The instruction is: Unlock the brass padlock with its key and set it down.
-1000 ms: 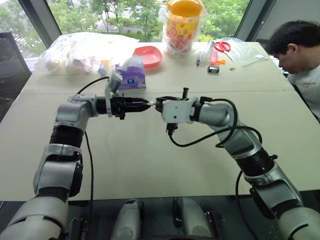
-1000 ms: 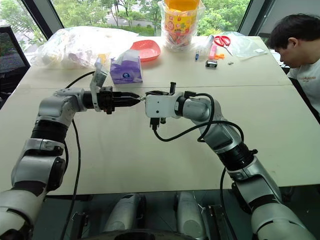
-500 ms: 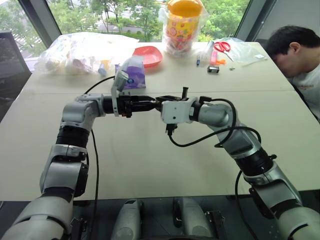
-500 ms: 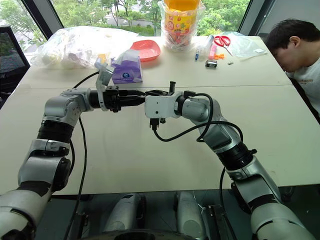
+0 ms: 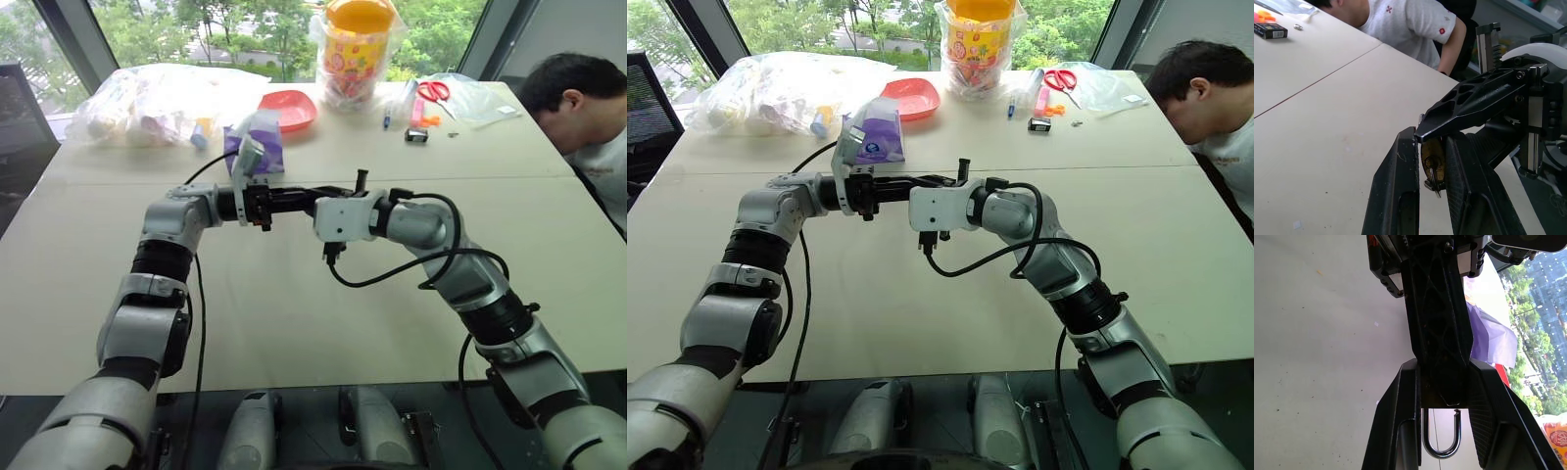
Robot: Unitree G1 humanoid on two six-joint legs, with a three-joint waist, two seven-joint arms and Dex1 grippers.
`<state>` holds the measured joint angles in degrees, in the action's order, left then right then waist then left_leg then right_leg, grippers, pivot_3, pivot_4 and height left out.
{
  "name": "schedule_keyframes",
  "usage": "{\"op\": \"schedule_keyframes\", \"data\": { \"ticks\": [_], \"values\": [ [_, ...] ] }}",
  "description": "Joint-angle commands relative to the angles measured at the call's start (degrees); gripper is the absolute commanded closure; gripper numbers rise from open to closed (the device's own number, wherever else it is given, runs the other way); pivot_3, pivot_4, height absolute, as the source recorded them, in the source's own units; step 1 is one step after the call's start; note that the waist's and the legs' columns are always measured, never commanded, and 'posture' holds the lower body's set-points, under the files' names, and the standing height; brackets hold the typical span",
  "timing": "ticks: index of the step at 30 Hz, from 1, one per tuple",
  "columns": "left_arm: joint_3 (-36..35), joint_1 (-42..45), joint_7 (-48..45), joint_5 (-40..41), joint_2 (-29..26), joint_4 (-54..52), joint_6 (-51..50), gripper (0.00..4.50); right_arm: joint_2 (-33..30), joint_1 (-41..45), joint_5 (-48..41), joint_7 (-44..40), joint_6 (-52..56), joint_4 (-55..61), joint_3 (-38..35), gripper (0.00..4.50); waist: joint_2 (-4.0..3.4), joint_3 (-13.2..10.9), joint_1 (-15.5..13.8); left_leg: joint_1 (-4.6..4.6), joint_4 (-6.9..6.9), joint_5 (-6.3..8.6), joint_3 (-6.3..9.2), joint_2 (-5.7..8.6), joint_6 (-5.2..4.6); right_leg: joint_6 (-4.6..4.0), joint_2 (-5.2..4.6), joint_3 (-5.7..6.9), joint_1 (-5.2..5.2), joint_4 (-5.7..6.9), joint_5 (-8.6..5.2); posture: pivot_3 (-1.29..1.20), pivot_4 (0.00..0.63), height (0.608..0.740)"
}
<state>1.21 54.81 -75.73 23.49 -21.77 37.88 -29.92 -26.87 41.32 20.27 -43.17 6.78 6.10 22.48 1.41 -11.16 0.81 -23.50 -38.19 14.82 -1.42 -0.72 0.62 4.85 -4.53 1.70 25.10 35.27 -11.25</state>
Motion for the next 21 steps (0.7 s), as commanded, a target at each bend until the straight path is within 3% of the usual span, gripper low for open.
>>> {"op": "schedule_keyframes", "data": {
  "ticks": [1,3,4,10,13,14,17,21],
  "values": [
    [0.6,1.1,0.0,-1.6,-0.9,-1.3,1.6,4.32,0.4,1.5,-0.2,0.2,0.2,1.9,-1.5,3.82,0.0,0.0,0.0,0.0,0.0,0.0,0.0,0.0,0.0,0.0,0.0,0.0,0.0,0.0,0.0,0.0,0.15,0.74],
    [0.4,0.9,0.0,-1.4,-1.1,-1.8,1.4,4.32,0.7,1.3,-1.1,0.1,0.9,1.8,-2.0,3.82,0.0,0.0,0.0,0.0,0.0,0.0,0.0,0.0,0.0,0.0,0.0,0.0,0.0,0.0,0.0,0.0,0.15,0.74],
    [0.4,0.7,0.1,-1.4,-1.2,-2.0,1.4,4.32,0.9,1.2,-1.4,0.1,1.1,1.8,-2.3,2.82,0.0,0.0,0.0,0.0,0.0,0.0,0.0,0.0,0.0,0.0,0.0,0.0,0.0,0.0,0.0,0.0,0.15,0.74],
    [0.0,-1.0,-0.1,-1.6,-2.3,-4.2,0.9,4.32,-1.4,0.0,-0.7,0.7,3.2,2.2,-4.4,0.05,0.0,0.0,-0.1,0.0,0.0,0.0,0.0,0.0,0.0,0.0,-0.01,0.0,0.0,0.0,0.0,0.0,0.15,0.74],
    [-0.9,-1.8,0.2,-1.0,-3.3,-5.4,0.1,4.32,-2.6,-3.5,-3.9,0.5,9.1,5.5,-9.2,0.05,0.0,0.0,-0.2,-0.01,0.0,0.0,0.0,0.01,0.0,0.0,-0.02,-0.01,0.0,0.0,0.0,0.0,0.15,0.74],
    [-1.2,-2.0,0.4,-0.8,-3.6,-5.7,-0.1,4.32,-2.0,-4.8,-6.1,0.0,12.2,7.2,-11.2,0.32,0.0,0.0,-0.2,-0.01,0.0,0.0,0.0,0.01,0.0,0.0,-0.02,-0.01,-0.01,0.0,0.0,0.0,0.15,0.74],
    [-1.8,-2.0,0.6,-0.1,-3.9,-6.3,-0.8,4.32,0.6,-7.3,-14.3,-1.9,21.2,13.1,-16.0,1.47,0.0,0.0,-0.2,-0.01,0.0,0.0,0.02,0.0,0.0,0.0,-0.02,0.0,-0.02,-0.01,0.0,0.0,0.15,0.74],
    [-2.3,-1.9,0.9,0.9,-3.5,-7.4,-1.9,4.32,4.0,-8.1,-21.6,-1.2,31.0,18.7,-18.9,3.61,0.0,0.0,0.0,0.05,0.0,0.0,0.02,-0.03,0.0,-0.01,0.0,0.0,-0.02,0.06,0.01,0.0,0.15,0.74]
  ]
}}
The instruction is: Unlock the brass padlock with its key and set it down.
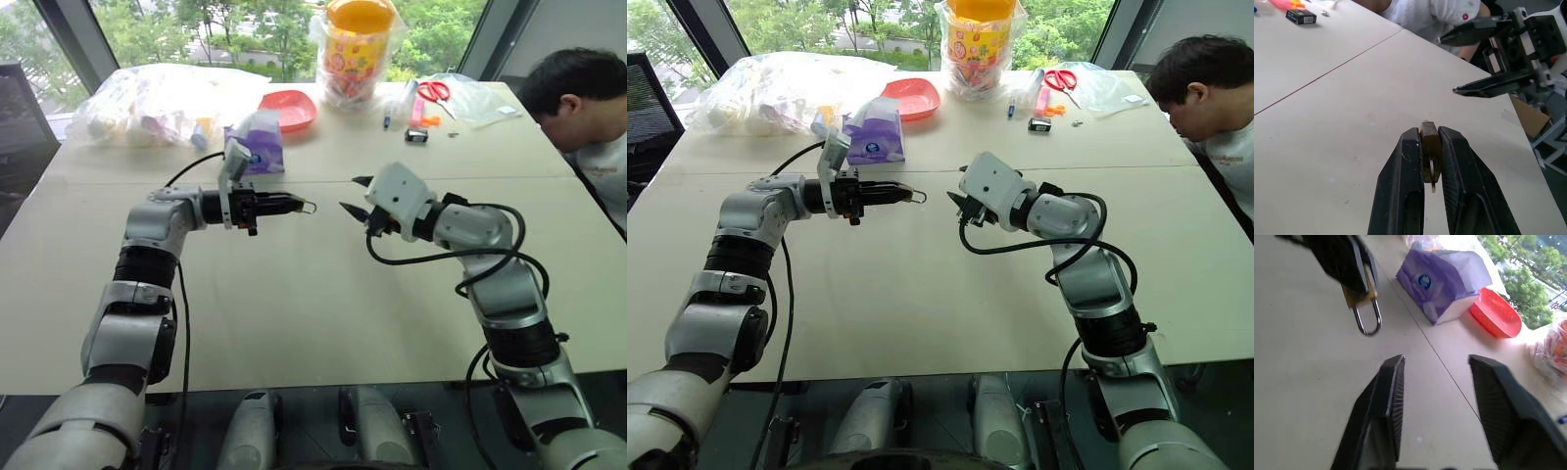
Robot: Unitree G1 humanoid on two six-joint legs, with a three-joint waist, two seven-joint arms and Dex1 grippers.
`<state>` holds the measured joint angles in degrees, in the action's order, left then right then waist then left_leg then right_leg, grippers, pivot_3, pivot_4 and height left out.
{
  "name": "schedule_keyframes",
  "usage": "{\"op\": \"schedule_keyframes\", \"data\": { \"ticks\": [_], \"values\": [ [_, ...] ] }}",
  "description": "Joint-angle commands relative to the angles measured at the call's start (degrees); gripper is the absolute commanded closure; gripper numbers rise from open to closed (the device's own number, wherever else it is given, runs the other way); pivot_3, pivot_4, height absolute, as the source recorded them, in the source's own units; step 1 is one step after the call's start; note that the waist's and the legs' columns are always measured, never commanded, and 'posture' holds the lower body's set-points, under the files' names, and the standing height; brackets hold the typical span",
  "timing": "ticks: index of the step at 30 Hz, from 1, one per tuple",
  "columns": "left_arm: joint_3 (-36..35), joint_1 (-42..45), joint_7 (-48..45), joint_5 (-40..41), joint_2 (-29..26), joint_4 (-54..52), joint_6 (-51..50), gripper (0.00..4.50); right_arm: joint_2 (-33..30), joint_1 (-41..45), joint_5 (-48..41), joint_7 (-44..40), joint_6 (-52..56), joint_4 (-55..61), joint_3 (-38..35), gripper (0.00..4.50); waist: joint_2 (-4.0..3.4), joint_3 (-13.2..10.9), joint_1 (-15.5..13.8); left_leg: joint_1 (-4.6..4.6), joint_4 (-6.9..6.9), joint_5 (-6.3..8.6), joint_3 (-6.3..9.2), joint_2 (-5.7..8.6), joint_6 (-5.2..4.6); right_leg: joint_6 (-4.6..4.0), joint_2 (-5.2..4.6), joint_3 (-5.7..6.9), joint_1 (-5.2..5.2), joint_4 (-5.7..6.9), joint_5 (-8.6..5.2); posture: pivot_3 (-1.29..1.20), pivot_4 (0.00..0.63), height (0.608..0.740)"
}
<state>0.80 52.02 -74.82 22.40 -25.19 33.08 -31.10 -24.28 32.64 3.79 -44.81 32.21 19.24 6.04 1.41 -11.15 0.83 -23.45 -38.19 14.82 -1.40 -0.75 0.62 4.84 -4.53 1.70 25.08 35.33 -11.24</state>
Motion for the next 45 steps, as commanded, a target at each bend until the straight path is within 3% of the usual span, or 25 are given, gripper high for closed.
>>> {"op": "schedule_keyframes", "data": {
  "ticks": [1,2,8,23,37,39,45],
  "values": [
    [-1.8,0.9,0.1,2.2,0.0,-2.9,-0.8,4.32,1.6,0.5,-6.0,0.7,7.0,6.3,-2.4,4.11,0.0,0.0,-0.1,0.01,0.0,0.0,0.01,-0.01,0.0,0.0,0.01,0.01,0.0,0.02,0.0,0.0,0.15,0.74],
    [-1.8,0.9,0.1,2.4,0.1,-3.2,-1.0,4.32,1.8,0.5,-6.7,1.1,8.2,6.9,-2.3,4.45,0.0,0.0,-0.1,0.01,0.0,0.0,0.02,-0.01,0.0,0.0,0.01,0.0,0.0,0.04,0.0,0.0,0.15,0.74],
    [-1.0,1.0,-0.9,4.1,0.5,-6.4,-3.0,4.32,2.0,1.0,-8.5,3.7,12.5,8.6,0.7,4.45,0.0,0.0,-0.2,0.0,-0.02,0.0,0.01,0.01,0.0,-0.01,-0.01,-0.01,-0.01,0.03,-0.01,0.0,0.15,0.74],
    [-0.1,-2.2,-2.9,7.1,-1.0,-15.1,-7.0,4.32,0.0,2.2,-10.0,5.2,9.9,5.0,4.0,4.45,0.0,0.0,-0.1,-0.01,-0.02,0.0,0.02,0.01,0.0,0.0,-0.01,0.0,-0.01,0.01,-0.01,0.0,0.15,0.74],
    [-1.1,-1.4,-0.9,6.9,-0.3,-13.8,-5.6,4.32,-2.5,0.6,-13.0,3.3,10.6,6.0,5.7,4.45,0.0,0.0,-0.2,-0.01,-0.02,0.0,0.02,0.01,0.0,-0.01,-0.01,-0.01,-0.01,-0.01,-0.01,0.0,0.15,0.74],
    [-1.1,-1.2,-0.2,6.3,0.0,-12.6,-5.0,4.32,-3.5,0.2,-12.2,3.9,10.2,5.7,5.4,4.45,0.0,0.0,-0.2,-0.01,-0.02,0.0,0.02,0.01,0.0,-0.01,-0.01,-0.01,-0.01,-0.01,-0.01,0.0,0.15,0.74],
    [0.2,-2.1,2.8,4.9,2.4,-8.3,-4.2,4.32,-14.9,-3.8,-7.4,3.0,5.4,3.9,2.7,4.45,0.0,0.0,-0.4,-0.04,-0.03,0.0,0.01,0.07,0.0,-0.02,-0.07,-0.01,-0.07,-0.13,-0.02,0.0,0.15,0.74]
  ]
}}
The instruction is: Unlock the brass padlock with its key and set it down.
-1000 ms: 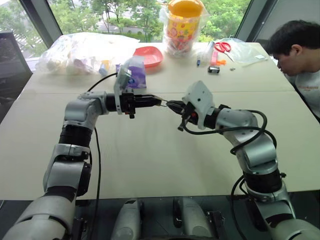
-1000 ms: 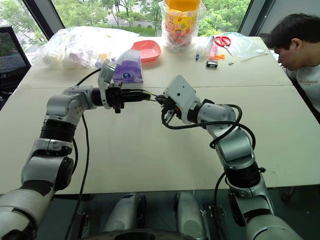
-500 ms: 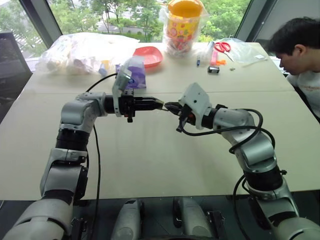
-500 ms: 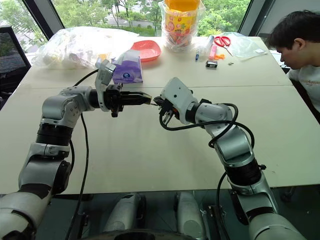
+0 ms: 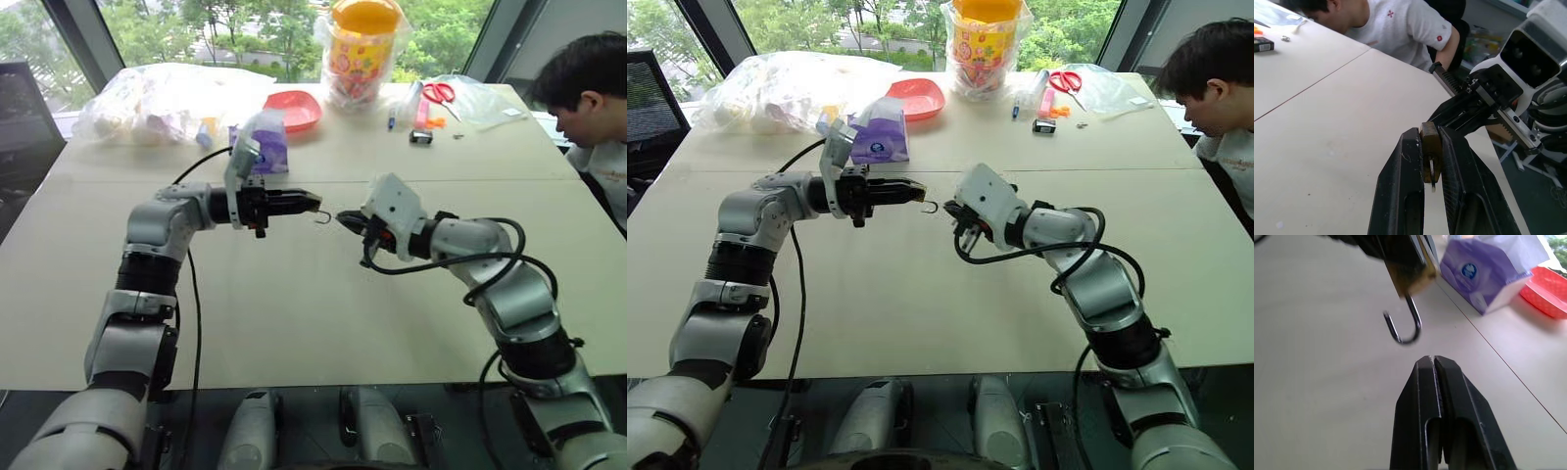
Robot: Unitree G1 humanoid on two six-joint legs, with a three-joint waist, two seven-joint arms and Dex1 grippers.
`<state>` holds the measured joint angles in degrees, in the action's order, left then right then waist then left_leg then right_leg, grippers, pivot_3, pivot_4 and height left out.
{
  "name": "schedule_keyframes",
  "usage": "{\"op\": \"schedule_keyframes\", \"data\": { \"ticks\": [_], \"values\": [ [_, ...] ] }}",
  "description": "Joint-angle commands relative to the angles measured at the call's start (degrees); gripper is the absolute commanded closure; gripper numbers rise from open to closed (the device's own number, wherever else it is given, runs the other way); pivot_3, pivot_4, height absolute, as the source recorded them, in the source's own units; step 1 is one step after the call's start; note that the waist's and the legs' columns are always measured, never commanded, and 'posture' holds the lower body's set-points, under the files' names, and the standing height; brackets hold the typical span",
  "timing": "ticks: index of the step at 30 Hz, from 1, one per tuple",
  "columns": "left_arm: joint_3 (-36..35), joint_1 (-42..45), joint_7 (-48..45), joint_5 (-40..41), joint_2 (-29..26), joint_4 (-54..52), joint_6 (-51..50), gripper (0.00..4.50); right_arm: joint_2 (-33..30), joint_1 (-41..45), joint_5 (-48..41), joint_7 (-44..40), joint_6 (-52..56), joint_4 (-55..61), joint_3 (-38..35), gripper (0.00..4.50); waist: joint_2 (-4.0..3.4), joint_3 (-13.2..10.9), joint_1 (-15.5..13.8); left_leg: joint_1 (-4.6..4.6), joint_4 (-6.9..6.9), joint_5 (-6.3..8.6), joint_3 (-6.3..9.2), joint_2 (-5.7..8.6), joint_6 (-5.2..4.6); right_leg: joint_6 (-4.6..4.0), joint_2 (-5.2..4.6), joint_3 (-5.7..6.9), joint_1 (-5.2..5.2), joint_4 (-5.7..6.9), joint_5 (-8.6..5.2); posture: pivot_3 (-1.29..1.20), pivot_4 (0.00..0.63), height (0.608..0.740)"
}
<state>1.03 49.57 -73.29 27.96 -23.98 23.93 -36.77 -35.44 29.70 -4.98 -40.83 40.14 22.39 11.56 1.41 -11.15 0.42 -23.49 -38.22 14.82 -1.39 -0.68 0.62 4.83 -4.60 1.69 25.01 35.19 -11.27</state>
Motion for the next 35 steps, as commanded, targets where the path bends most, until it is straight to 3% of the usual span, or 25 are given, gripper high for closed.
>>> {"op": "schedule_keyframes", "data": {
  "ticks": [1,7,15,22,23,27,31,35],
  "values": [
    [0.1,0.3,2.2,-0.8,2.1,1.9,1.4,4.32,-4.8,-1.8,0.0,-1.8,-1.9,1.8,-4.1,4.45,0.0,0.0,0.0,-0.01,0.0,0.0,-0.01,0.01,0.0,-0.01,-0.01,0.0,-0.01,-0.04,0.0,0.0,0.15,0.74],
    [2.9,1.3,5.0,-4.0,8.4,11.7,-0.2,4.32,-10.6,-7.2,-8.5,-8.7,4.8,11.9,-6.5,4.45,0.02,0.0,0.1,0.02,0.01,0.01,0.05,-0.01,-0.01,0.03,0.04,0.02,-0.04,-0.04,0.0,0.0,0.15,0.74],
    [2.1,7.5,12.7,-7.7,14.7,25.2,-3.0,4.32,-10.7,-7.7,-9.8,-6.4,8.0,15.0,-5.5,4.45,0.04,0.0,0.1,0.03,-0.05,0.01,0.06,-0.02,-0.01,-0.01,0.03,0.03,-0.06,-0.04,-0.02,0.0,0.15,0.74],
    [3.0,8.4,11.2,-10.5,12.7,25.9,-3.1,1.4,-10.9,-8.8,-10.5,-4.7,8.5,15.8,-6.0,4.5,0.04,0.0,0.0,0.02,0.0,0.01,0.08,-0.02,-0.01,0.02,0.03,0.04,-0.04,-0.04,0.0,0.0,0.15,0.74],
    [3.5,8.2,11.1,-11.6,11.0,25.1,-2.4,1.05,-11.0,-9.2,-10.5,-4.6,8.3,15.6,-6.1,4.5,0.04,0.0,0.0,0.02,0.0,0.01,0.07,-0.02,-0.01,0.01,0.03,0.04,-0.04,-0.04,0.0,0.0,0.15,0.74],
    [2.2,6.3,10.3,-12.1,4.6,18.2,-1.2,1.05,-11.5,-10.7,-10.4,-4.2,7.8,15.0,-6.8,4.5,0.04,0.0,0.4,0.06,-0.01,0.01,0.04,-0.07,-0.01,-0.03,0.04,0.03,-0.03,-0.04,0.0,0.0,0.15,0.74],
    [-0.5,-0.2,10.9,-10.3,-1.6,3.3,-0.5,1.05,-11.1,-12.8,-10.2,-2.9,7.3,14.2,-8.5,4.5,0.03,0.0,0.2,0.08,0.03,0.01,0.05,-0.16,-0.01,-0.07,0.04,0.04,-0.03,-0.01,-0.03,0.0,0.15,0.74],
    [-4.8,-9.1,15.4,-7.0,-3.9,-12.4,-4.6,1.05,-7.1,-14.4,-9.2,2.3,5.8,12.3,-10.9,4.5,0.03,0.0,-0.1,0.04,0.01,0.01,0.04,-0.18,-0.01,-0.07,-0.09,-0.01,-0.05,-0.07,-0.03,0.0,0.15,0.74]
  ]
}}
